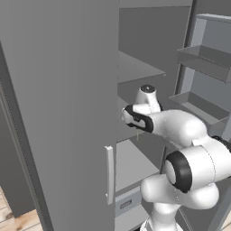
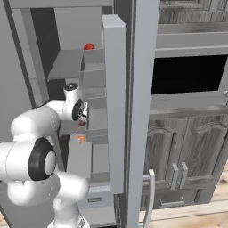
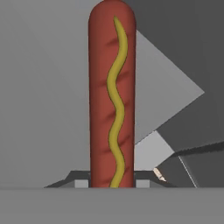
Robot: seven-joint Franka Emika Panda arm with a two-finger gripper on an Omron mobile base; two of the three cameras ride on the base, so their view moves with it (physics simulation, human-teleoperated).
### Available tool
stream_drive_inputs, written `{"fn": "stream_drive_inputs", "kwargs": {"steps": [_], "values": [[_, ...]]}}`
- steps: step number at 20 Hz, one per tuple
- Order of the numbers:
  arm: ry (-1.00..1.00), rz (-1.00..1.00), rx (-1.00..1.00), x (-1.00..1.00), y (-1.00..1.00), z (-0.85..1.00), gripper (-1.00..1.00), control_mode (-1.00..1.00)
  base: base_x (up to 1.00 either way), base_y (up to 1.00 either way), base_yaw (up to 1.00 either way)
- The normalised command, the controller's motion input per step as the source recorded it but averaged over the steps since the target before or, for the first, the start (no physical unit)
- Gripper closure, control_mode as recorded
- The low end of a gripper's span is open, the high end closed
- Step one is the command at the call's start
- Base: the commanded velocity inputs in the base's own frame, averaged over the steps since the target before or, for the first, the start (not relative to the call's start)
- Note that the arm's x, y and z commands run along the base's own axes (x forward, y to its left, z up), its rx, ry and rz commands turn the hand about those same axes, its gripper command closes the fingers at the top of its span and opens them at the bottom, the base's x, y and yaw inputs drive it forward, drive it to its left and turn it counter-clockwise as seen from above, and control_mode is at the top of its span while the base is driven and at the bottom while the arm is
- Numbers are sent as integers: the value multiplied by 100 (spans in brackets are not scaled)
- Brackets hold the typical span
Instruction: Store the hot dog in the freezer for long-term storage. Close the freezer door after placing the cooked food.
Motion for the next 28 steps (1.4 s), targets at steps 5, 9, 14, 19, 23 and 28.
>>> {"fn": "stream_drive_inputs", "kwargs": {"steps": [5, 9, 14, 19, 23, 28], "values": [[0, 0, 0, 43, 5, -12, 100, -100, 0, 0, 0], [0, 0, 0, 31, 5, -27, 100, -100, 0, 0, 0], [0, 0, 0, 34, 2, -22, 100, -100, 0, 0, 0], [0, 0, 0, 36, 0, -20, 100, -100, 0, 0, 0], [0, 0, 0, 39, 0, -28, 100, -100, 0, 0, 0], [0, 0, 0, 34, 0, -26, 100, -100, 0, 0, 0]]}}
